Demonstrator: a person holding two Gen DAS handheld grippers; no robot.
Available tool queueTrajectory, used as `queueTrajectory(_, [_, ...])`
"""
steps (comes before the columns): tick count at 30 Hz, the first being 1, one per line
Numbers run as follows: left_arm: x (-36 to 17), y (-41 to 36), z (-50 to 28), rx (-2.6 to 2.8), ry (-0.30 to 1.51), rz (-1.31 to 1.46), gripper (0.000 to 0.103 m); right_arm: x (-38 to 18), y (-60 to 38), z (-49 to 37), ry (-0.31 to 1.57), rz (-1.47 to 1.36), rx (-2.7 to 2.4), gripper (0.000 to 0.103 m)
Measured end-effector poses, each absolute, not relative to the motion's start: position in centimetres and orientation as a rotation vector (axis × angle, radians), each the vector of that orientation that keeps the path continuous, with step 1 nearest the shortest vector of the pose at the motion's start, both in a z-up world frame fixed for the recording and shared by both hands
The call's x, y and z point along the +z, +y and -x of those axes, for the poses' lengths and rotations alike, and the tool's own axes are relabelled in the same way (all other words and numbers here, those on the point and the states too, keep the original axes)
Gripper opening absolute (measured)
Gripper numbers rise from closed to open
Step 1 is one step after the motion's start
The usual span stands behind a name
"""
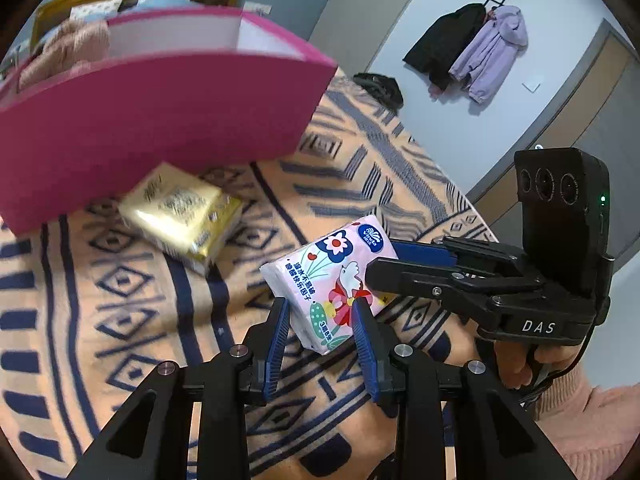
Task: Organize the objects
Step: 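Lift the tissue pack into the magenta box and open the right gripper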
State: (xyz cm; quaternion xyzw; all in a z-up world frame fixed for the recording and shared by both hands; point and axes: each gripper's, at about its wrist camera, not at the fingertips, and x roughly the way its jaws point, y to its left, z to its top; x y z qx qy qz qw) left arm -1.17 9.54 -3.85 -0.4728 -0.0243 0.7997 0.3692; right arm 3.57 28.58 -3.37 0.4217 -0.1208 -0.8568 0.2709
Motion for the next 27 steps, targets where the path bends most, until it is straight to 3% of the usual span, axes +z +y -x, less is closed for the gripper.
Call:
queueTrajectory(18, [6.5,8.8,8.5,2.301,0.025,0.977,0.033,6.2,26.1,2.9,-0.181,-0.879,-2.423,0.035])
queueTrajectory(27, [7.6,9.7,13.8,2.354,0.025,0.966,0.033,7.5,26.1,8.8,-0.22,-0.865,-2.436,0.035])
